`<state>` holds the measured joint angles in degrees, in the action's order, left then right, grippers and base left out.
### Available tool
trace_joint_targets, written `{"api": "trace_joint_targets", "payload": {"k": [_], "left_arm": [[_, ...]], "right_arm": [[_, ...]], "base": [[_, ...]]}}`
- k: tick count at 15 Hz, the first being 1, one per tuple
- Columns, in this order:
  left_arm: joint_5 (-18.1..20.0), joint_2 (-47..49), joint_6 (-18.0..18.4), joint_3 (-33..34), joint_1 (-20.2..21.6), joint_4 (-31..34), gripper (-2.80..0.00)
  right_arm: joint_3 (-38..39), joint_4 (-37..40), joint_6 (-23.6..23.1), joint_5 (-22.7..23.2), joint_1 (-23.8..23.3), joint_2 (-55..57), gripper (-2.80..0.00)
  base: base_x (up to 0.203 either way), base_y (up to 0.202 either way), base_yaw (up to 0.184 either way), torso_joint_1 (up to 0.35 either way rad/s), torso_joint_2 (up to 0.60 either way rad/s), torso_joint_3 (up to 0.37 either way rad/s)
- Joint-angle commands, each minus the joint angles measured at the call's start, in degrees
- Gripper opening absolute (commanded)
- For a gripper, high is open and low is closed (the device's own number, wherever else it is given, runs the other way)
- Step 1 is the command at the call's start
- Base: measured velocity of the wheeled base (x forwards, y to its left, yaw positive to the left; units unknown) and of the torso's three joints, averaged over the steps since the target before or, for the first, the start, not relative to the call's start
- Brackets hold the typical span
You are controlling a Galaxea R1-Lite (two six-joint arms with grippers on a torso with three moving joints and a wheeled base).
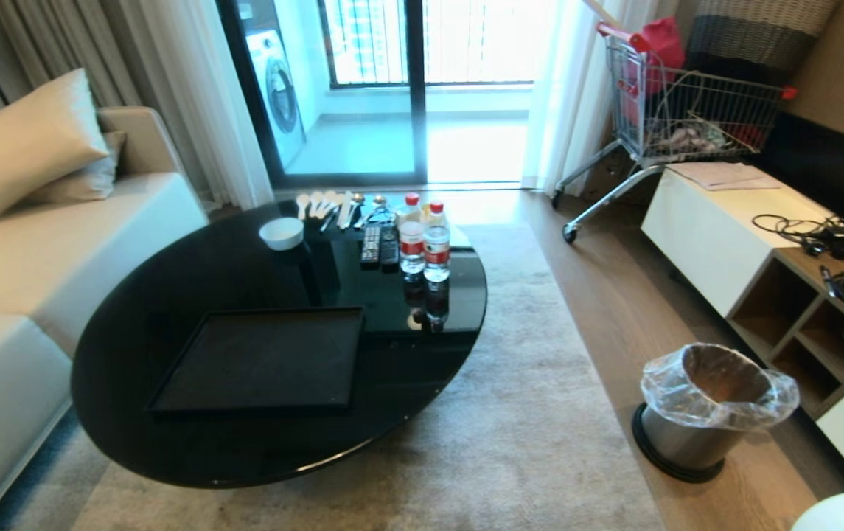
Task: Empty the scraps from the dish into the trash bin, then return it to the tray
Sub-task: Put the bowl back to the table
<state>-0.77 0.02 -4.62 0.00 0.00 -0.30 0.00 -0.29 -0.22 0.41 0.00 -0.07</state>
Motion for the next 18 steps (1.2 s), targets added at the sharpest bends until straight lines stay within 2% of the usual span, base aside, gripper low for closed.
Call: {"api": "trace_joint_targets", "payload": {"k": [1,13,18], "left_arm": [[-0.02,-0.02,-0.04,0.00,0.00,-0.05,-2.80],[-0.02,-0.02,-0.04,0.00,0.00,-0.05,-2.80],[-0.02,-0.02,0.05,0.00,0.00,-0.05,-2.80]], "right_arm": [[0.00,-0.06,-0.04,0.02,0.00,0.07,-2.80],[0.00,-0.05,-0.13,0.03,0.00,0.07,-2.80],[0.00,-0.05,-0.13,0.03,0.00,0.07,-2.80]], "base": [[0.002,-0.010,0.167,0.007,0.00,0.002],[-0.001,-0.010,0.163,0.005,0.00,0.001],[0.000,-0.001,0.017,0.000,0.00,0.002]]}}
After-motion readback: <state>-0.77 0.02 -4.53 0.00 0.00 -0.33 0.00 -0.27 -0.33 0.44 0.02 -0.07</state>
